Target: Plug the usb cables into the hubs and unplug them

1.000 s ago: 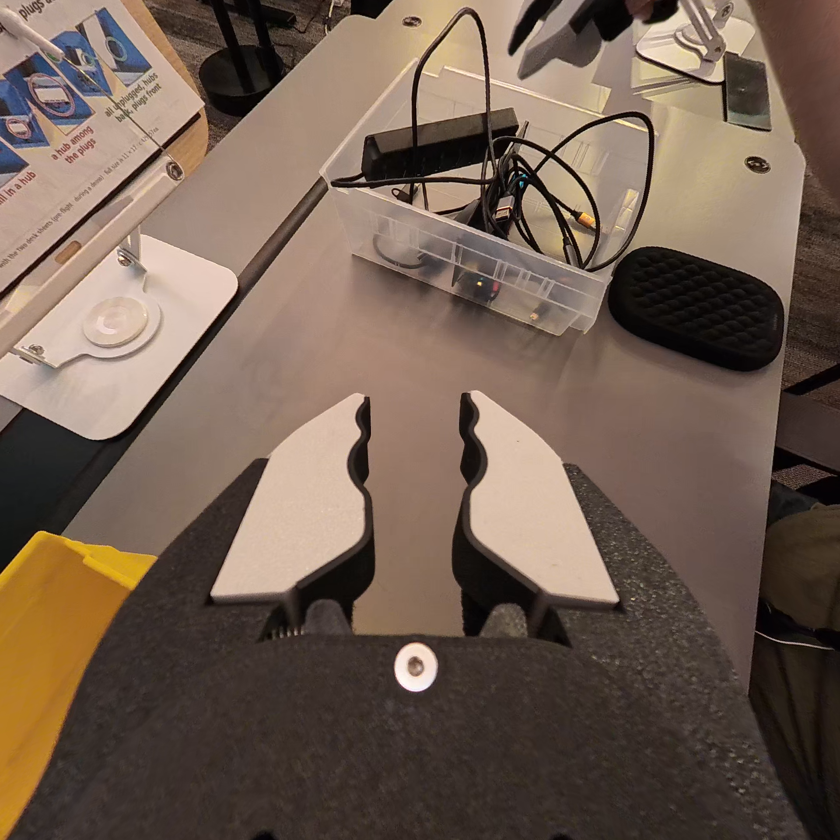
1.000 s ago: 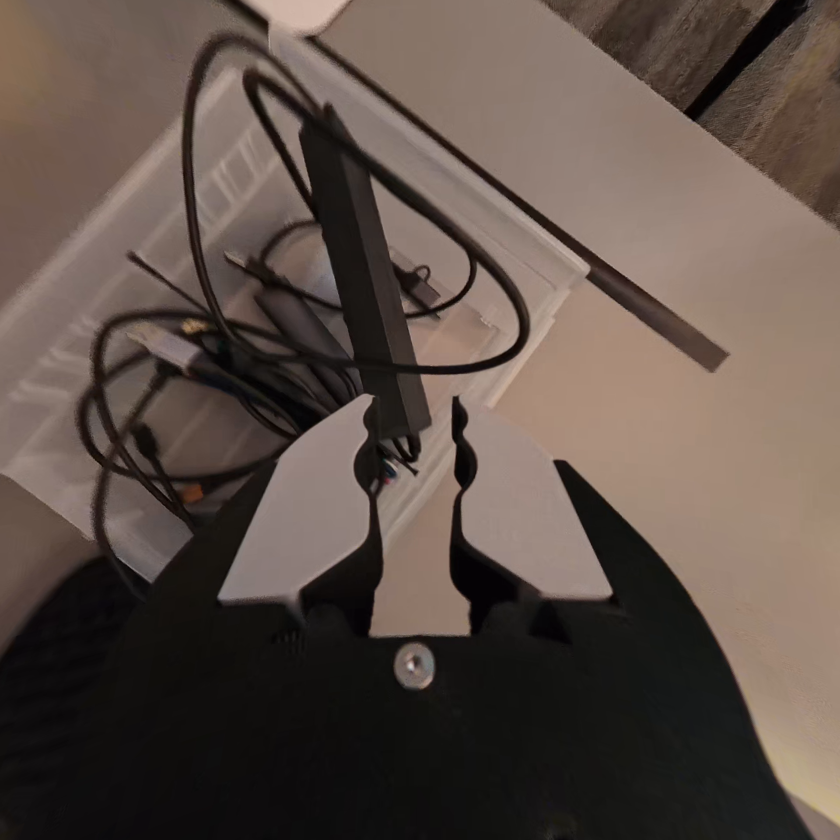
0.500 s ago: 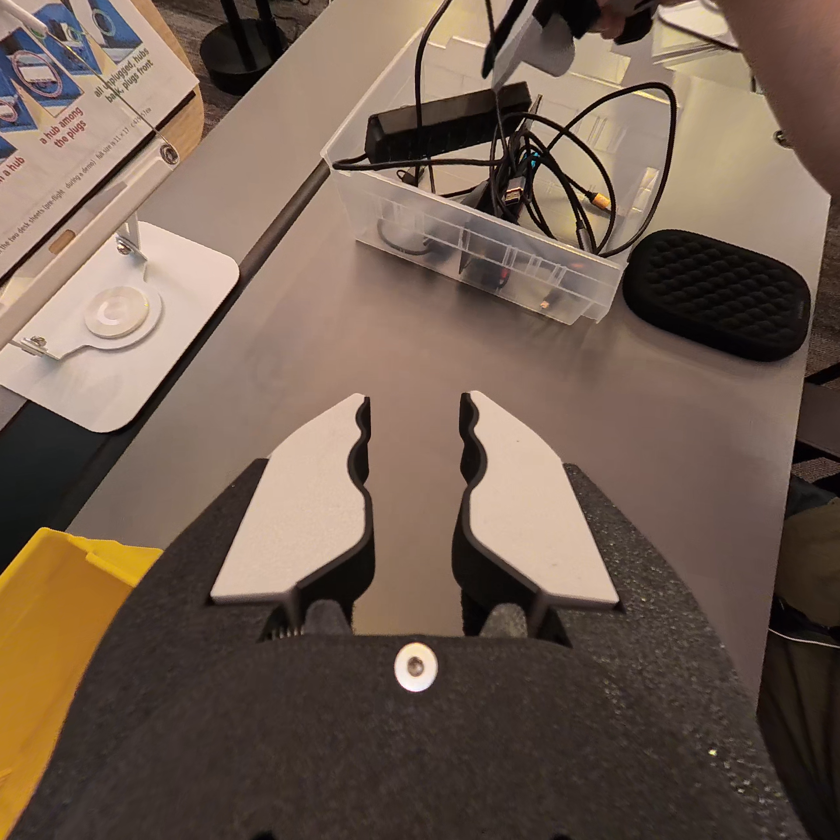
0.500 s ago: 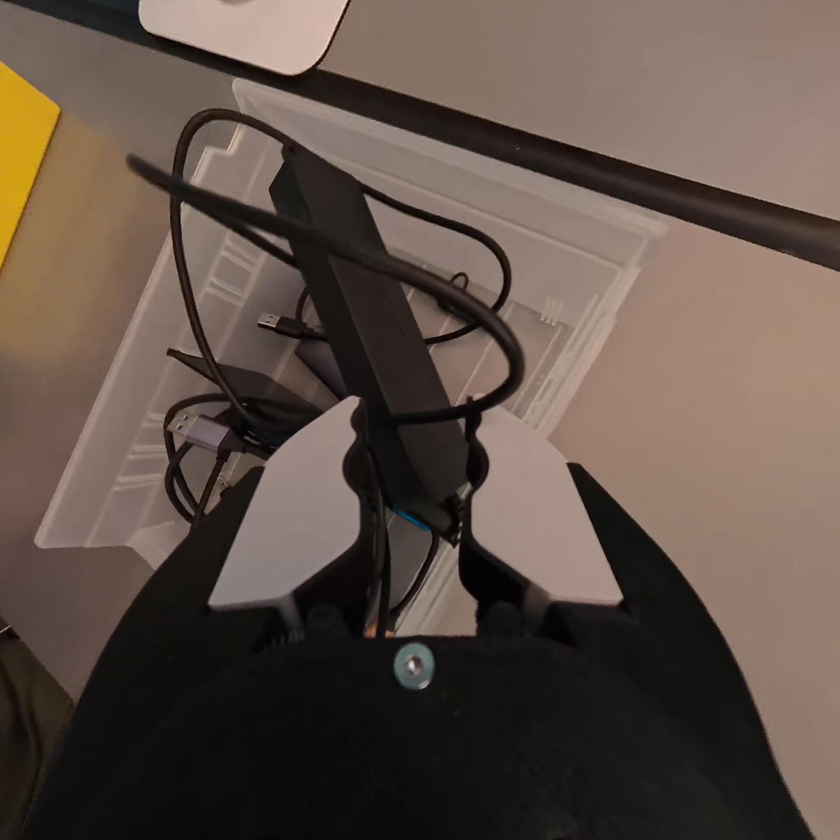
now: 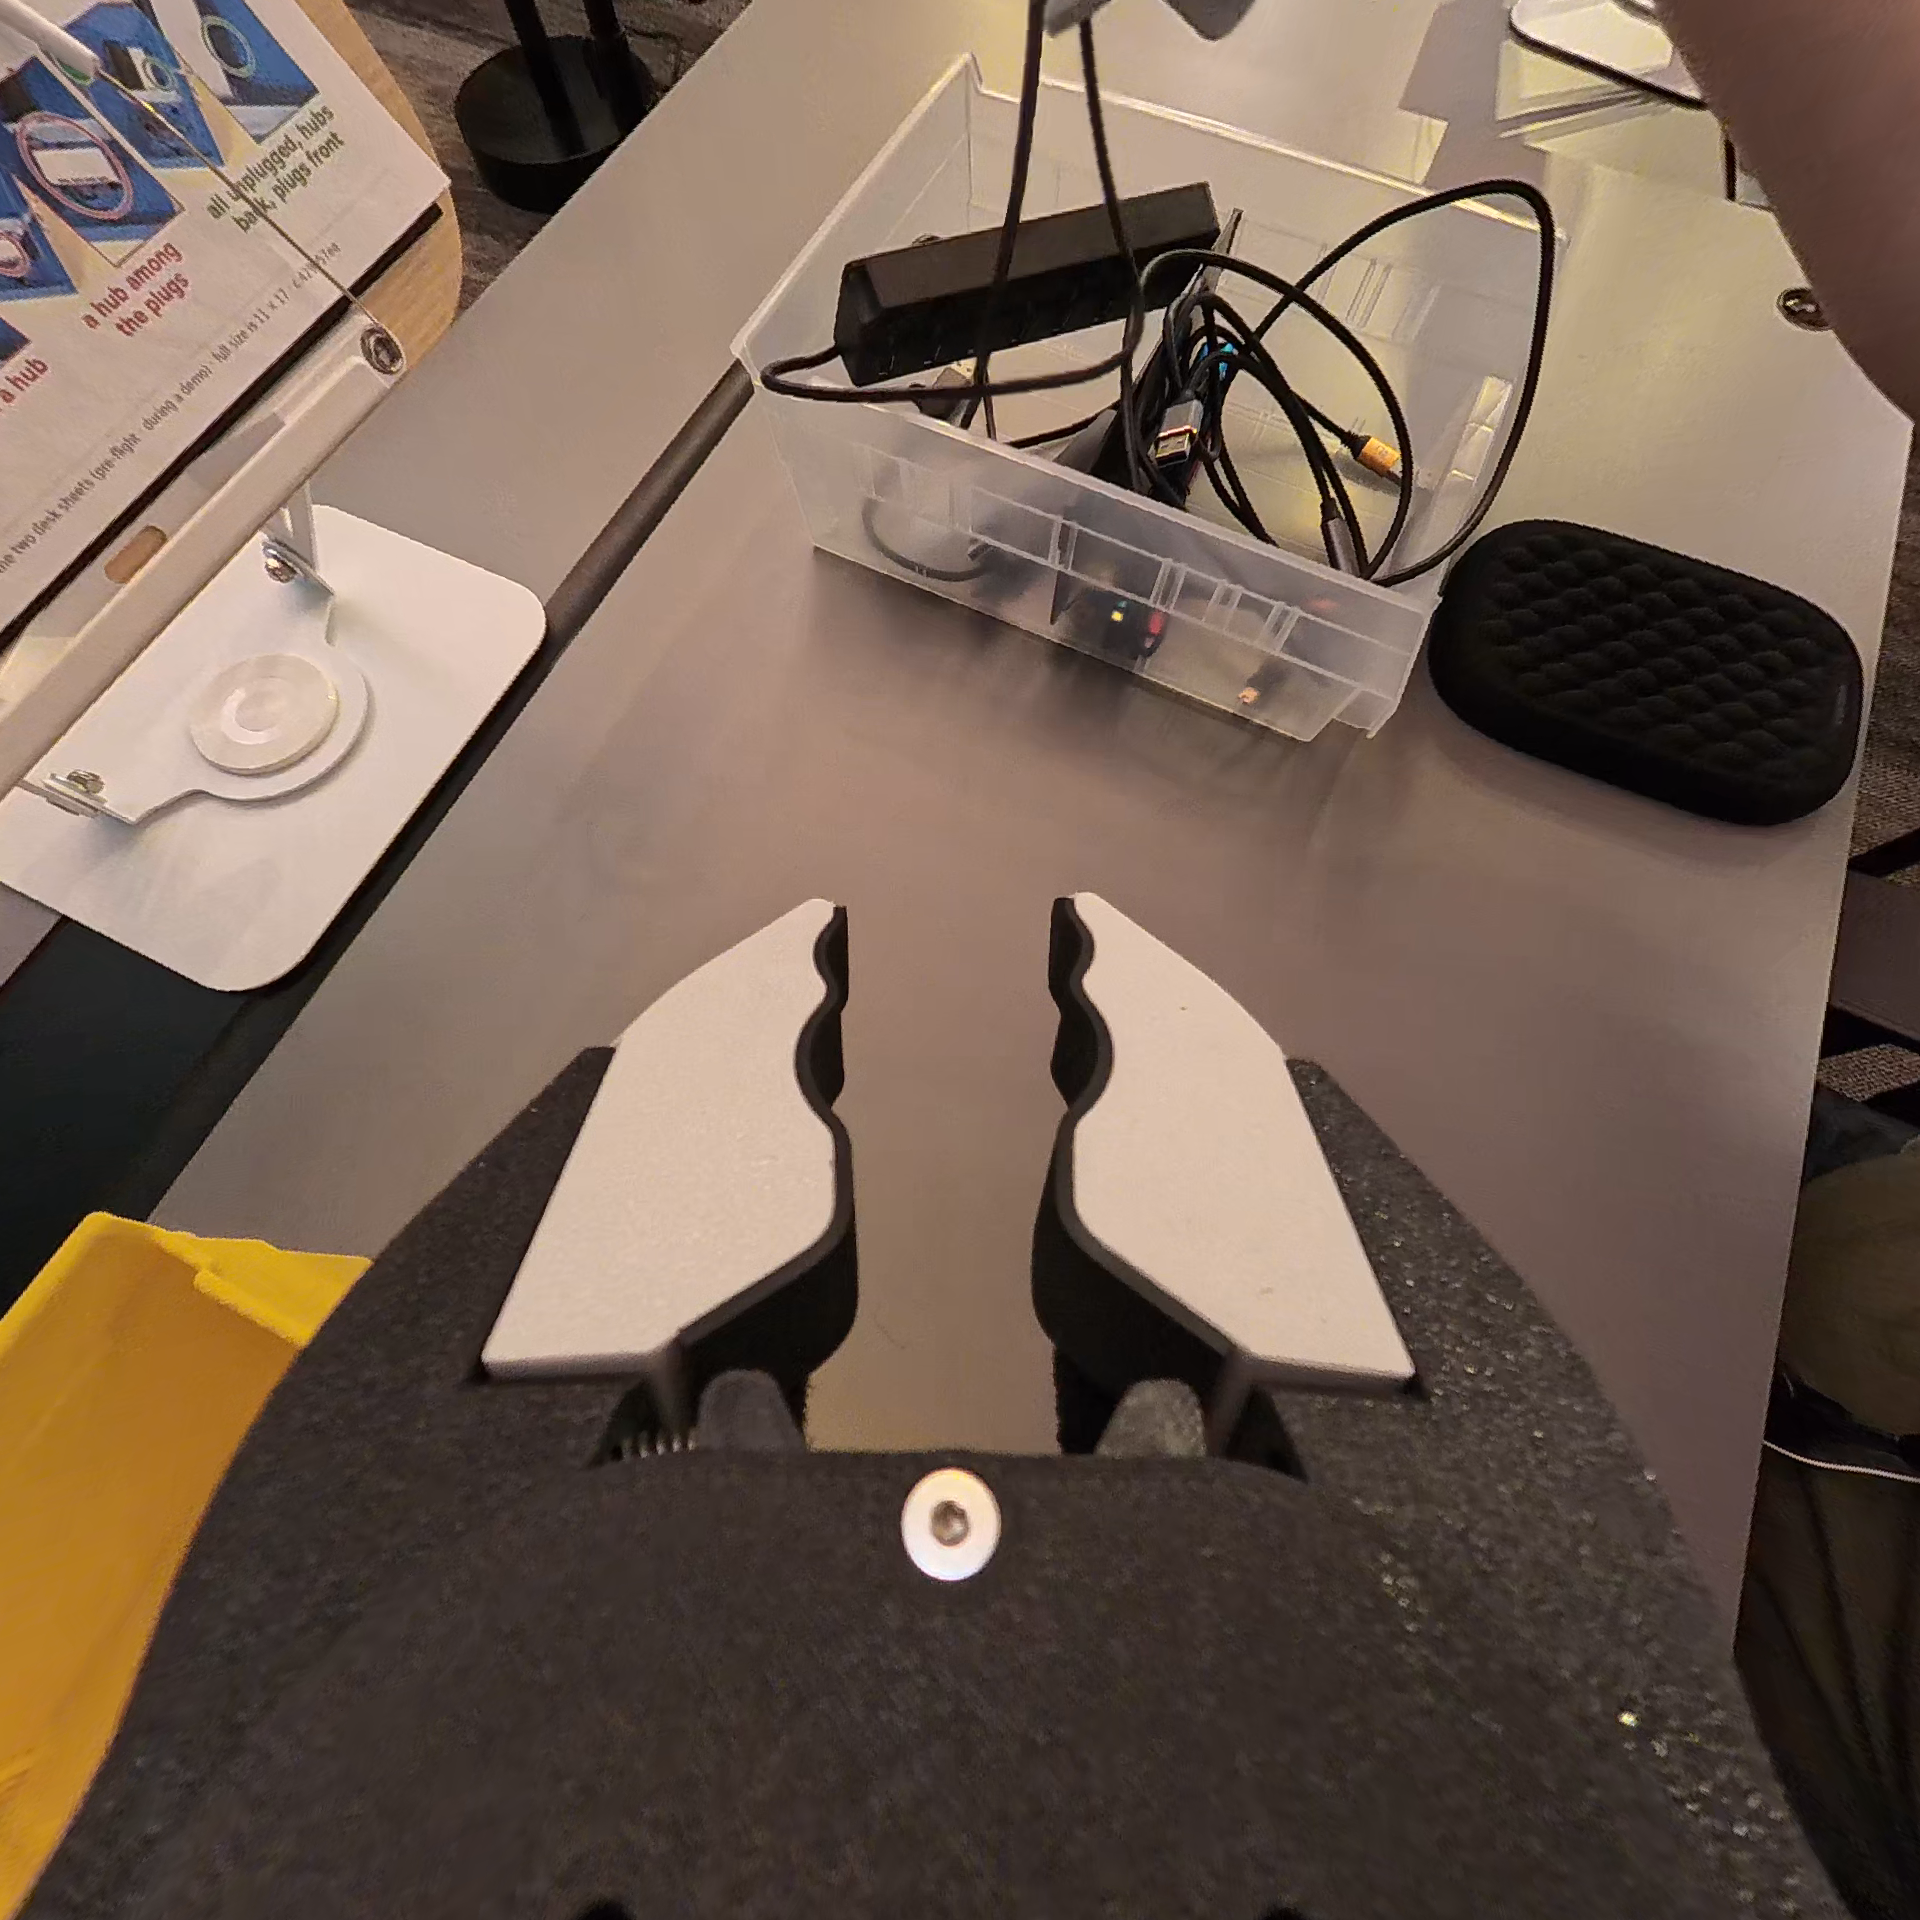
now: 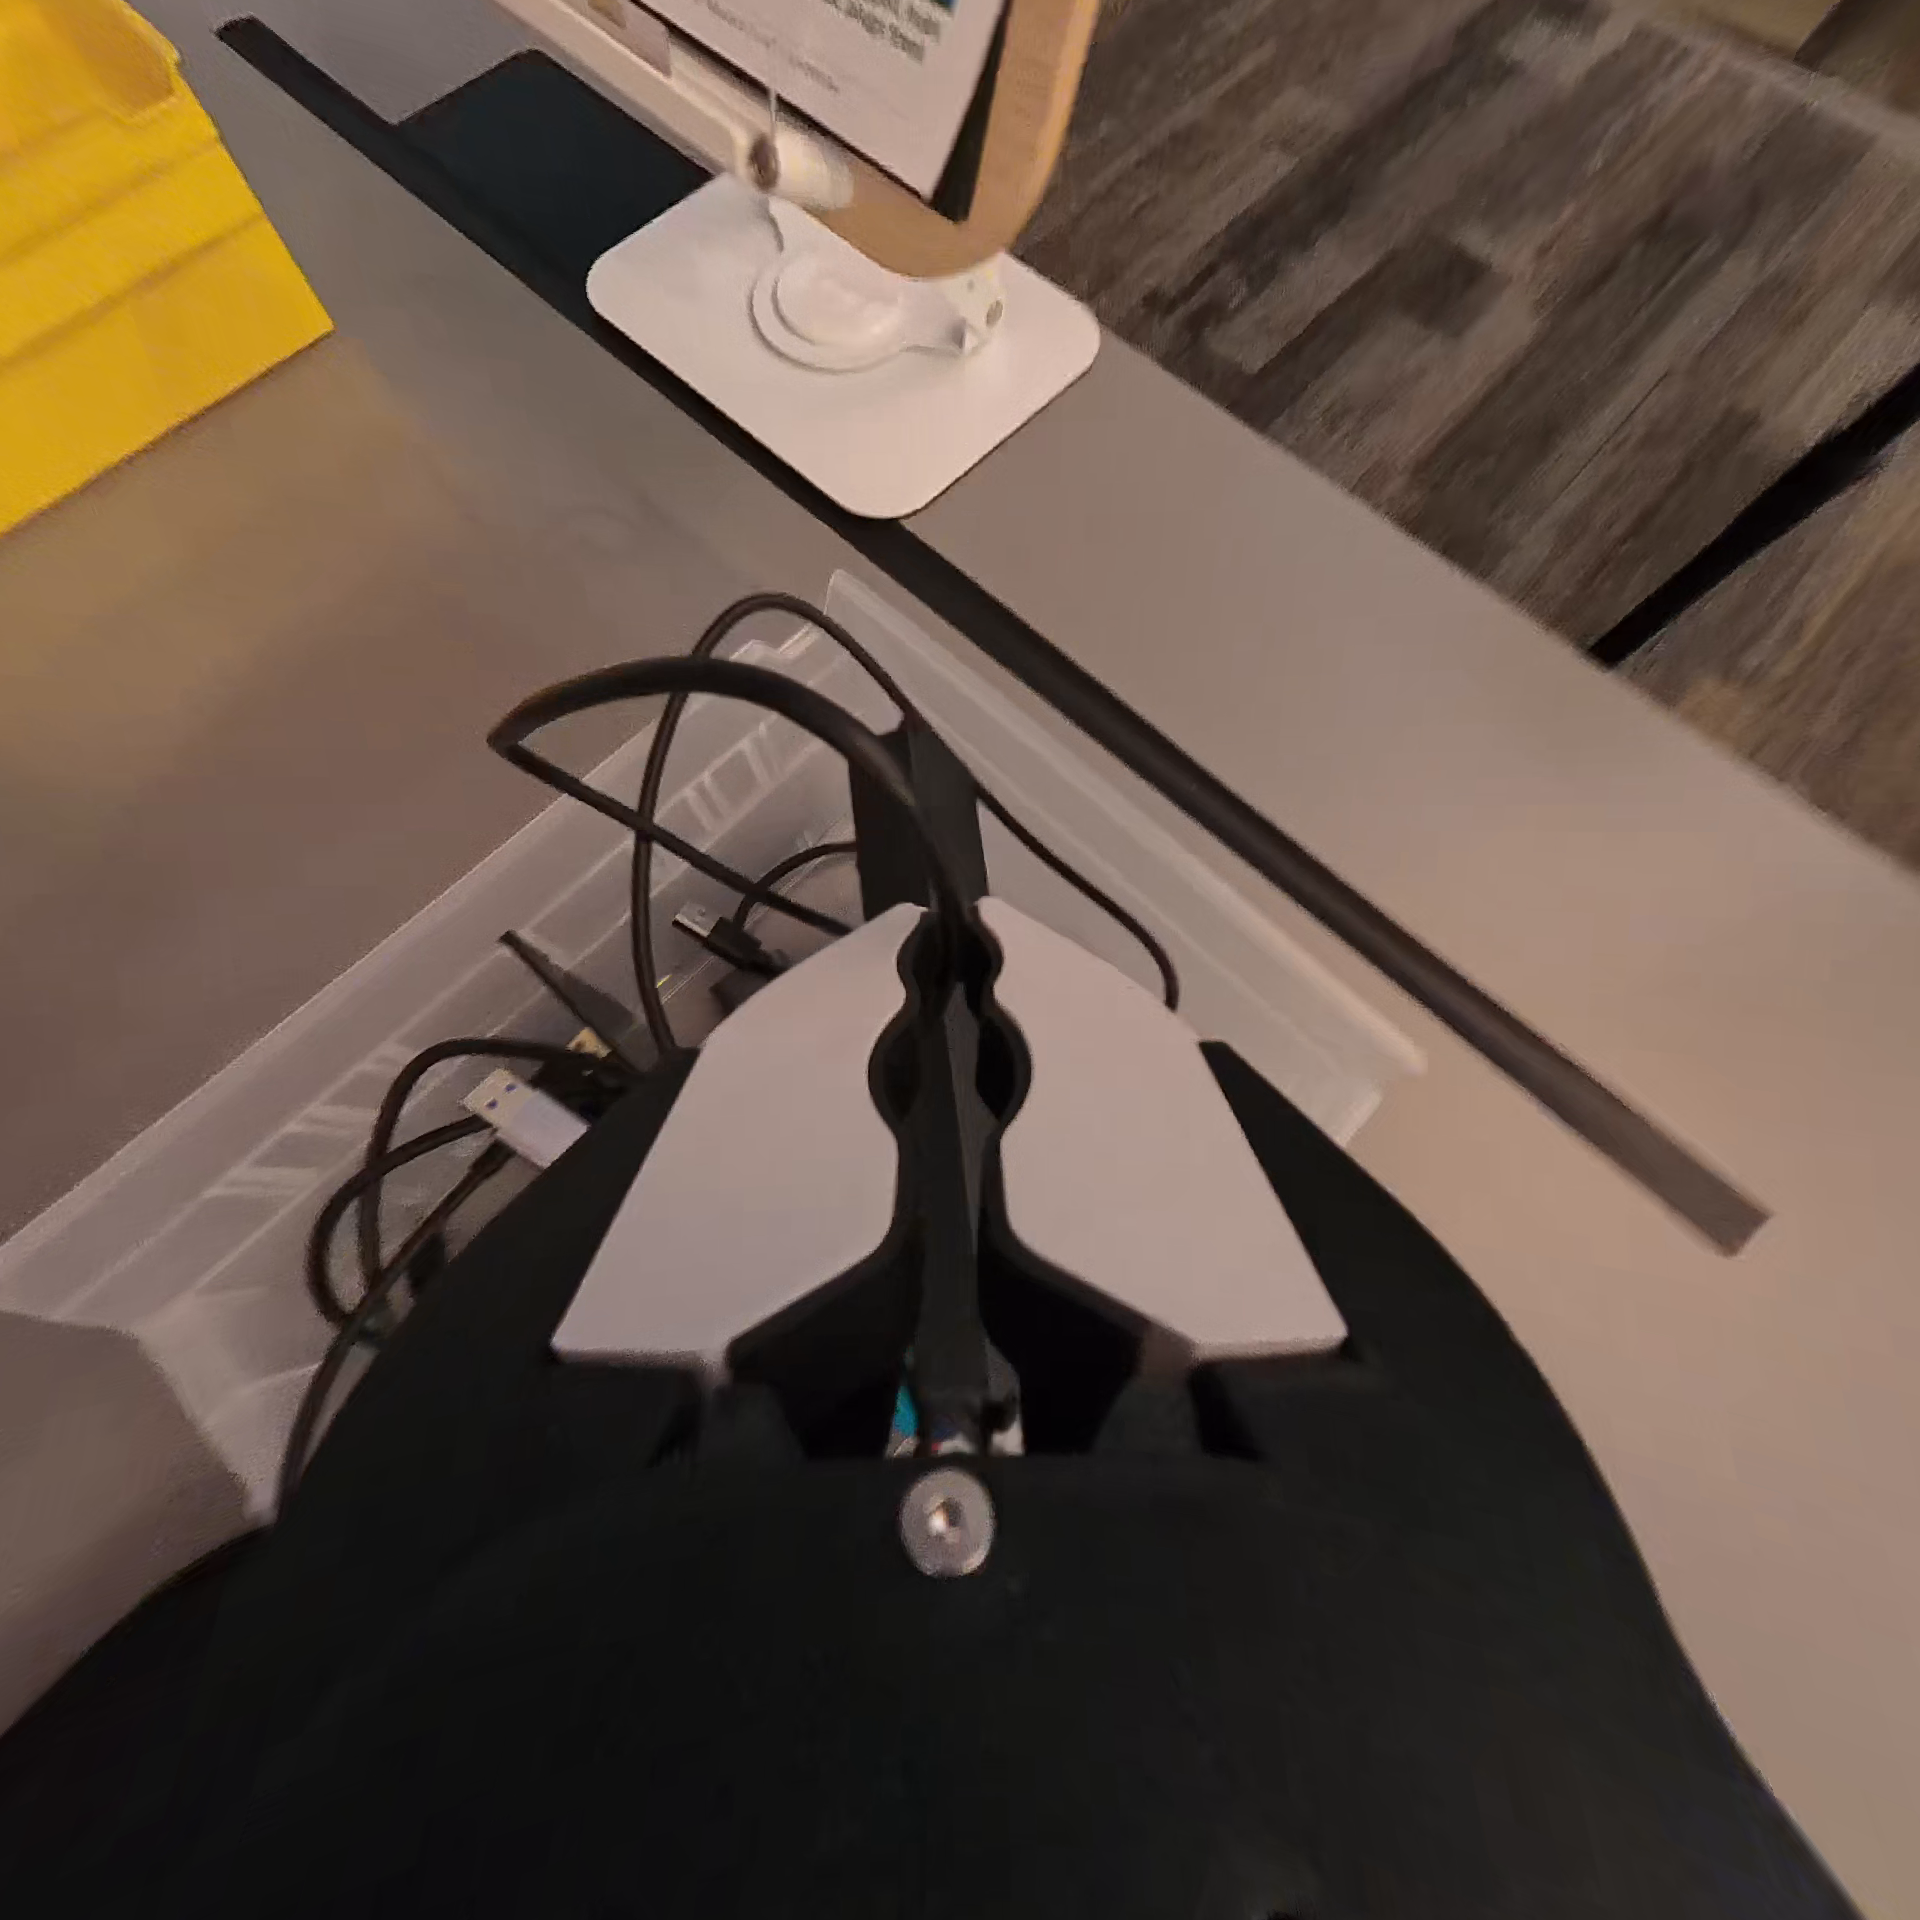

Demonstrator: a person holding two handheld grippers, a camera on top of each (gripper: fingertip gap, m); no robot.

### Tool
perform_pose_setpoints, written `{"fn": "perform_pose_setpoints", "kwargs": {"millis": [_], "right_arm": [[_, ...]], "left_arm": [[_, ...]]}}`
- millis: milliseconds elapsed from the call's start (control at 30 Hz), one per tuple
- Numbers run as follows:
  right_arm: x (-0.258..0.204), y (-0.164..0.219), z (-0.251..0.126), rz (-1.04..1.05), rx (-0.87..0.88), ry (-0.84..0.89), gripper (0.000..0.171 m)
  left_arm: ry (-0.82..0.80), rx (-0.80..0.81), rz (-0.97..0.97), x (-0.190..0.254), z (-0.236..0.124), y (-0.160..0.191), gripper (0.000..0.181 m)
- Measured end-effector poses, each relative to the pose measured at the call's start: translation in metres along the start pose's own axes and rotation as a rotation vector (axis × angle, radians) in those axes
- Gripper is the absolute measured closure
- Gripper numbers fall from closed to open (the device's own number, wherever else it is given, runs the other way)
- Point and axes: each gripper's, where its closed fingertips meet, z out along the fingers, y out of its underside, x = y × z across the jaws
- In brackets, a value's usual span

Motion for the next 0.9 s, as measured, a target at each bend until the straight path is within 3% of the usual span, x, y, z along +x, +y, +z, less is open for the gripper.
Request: {"fn": "perform_pose_setpoints", "kwargs": {"millis": [200, 500, 667, 800, 900], "right_arm": [[-0.002, -0.024, 0.005, -0.183, 0.095, 0.084, 0.166], [-0.003, 0.030, 0.013, -0.347, -0.035, 0.113, 0.164], [-0.011, 0.071, 0.015, -0.289, -0.229, 0.050, 0.161], [-0.009, 0.068, 0.003, -0.252, -0.172, 0.108, 0.133], [-0.014, 0.064, -0.009, -0.297, -0.127, 0.132, 0.130]], "left_arm": [[-0.001, -0.010, 0.011, 0.002, 0.002, 0.000, 0.144], [-0.005, -0.006, 0.014, 0.002, 0.001, -0.001, 0.145], [-0.005, -0.010, 0.018, 0.003, 0.001, 0.000, 0.145], [-0.006, -0.010, 0.019, 0.003, 0.001, 0.000, 0.145], [-0.007, 0.002, 0.020, 0.004, -0.001, -0.002, 0.145]]}}
